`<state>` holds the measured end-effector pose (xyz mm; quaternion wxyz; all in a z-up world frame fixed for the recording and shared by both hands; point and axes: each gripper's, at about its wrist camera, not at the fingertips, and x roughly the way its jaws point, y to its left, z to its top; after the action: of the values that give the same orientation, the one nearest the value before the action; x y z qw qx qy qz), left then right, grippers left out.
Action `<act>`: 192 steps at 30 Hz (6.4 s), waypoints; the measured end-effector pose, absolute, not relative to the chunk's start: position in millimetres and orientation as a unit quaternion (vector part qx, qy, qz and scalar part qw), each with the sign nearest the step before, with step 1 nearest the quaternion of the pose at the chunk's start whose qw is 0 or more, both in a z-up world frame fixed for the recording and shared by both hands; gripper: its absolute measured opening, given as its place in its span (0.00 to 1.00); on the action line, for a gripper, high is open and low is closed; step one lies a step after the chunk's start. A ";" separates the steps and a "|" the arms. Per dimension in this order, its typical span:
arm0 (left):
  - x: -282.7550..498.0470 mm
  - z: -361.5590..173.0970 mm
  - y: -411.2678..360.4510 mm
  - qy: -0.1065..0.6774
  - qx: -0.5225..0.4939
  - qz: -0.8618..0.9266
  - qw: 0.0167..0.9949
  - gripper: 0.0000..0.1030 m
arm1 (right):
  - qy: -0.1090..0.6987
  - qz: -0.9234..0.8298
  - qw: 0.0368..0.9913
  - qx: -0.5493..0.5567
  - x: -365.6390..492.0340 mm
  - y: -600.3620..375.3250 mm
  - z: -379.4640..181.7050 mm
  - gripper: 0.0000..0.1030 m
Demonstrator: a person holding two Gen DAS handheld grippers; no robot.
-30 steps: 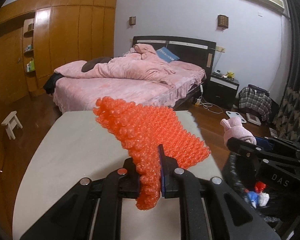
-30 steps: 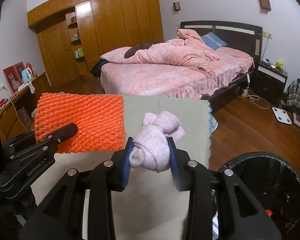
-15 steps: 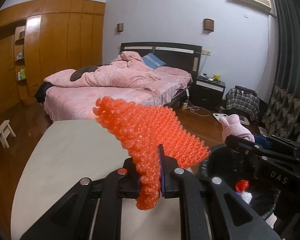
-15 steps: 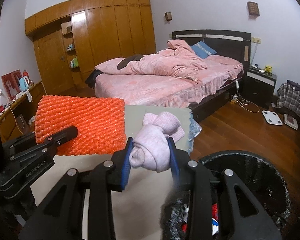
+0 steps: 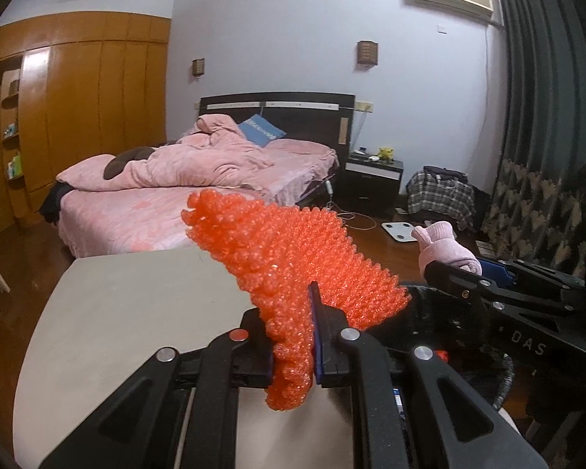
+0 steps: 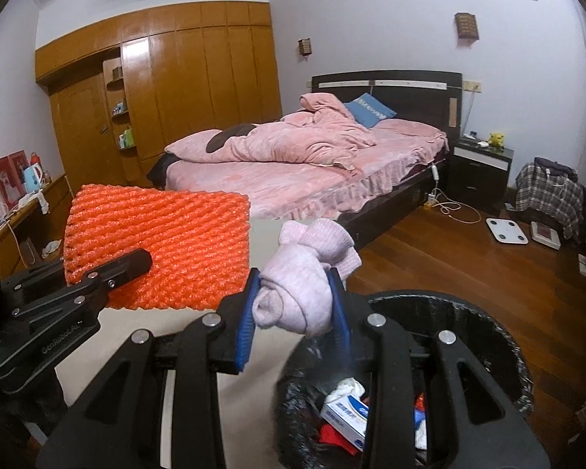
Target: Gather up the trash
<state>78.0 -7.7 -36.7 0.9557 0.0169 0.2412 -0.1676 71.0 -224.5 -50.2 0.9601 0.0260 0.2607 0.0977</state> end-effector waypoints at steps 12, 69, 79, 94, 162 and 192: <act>68.3 -34.0 -49.3 0.233 0.028 -0.201 0.951 0.13 | 0.255 0.050 0.965 0.028 43.6 -264.9 -50.7 0.33; 102.0 -107.4 -152.6 0.316 0.072 -0.307 0.895 0.53 | 0.325 -0.056 0.943 0.045 40.9 -353.6 -121.7 0.54; 100.7 -91.3 -117.4 0.300 0.058 -0.276 0.911 0.82 | 0.309 -0.049 0.949 0.041 33.9 -345.0 -107.0 0.93; 71.3 -56.3 -57.0 0.276 0.045 -0.216 0.936 0.94 | 0.297 0.013 0.954 0.044 20.2 -297.6 -71.4 0.95; 22.7 -18.9 -22.3 0.240 0.030 -0.165 0.956 0.94 | 0.284 0.018 0.958 0.026 -2.7 -258.8 -35.3 0.95; 23.5 -17.8 -19.5 0.240 0.031 -0.161 0.957 0.94 | 0.284 0.018 0.958 0.026 -3.8 -254.6 -36.5 0.95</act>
<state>23.5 -19.5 -17.8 0.9567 0.0314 0.2404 -0.1612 -3.8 -254.6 -36.5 0.9583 0.0255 0.2841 0.0178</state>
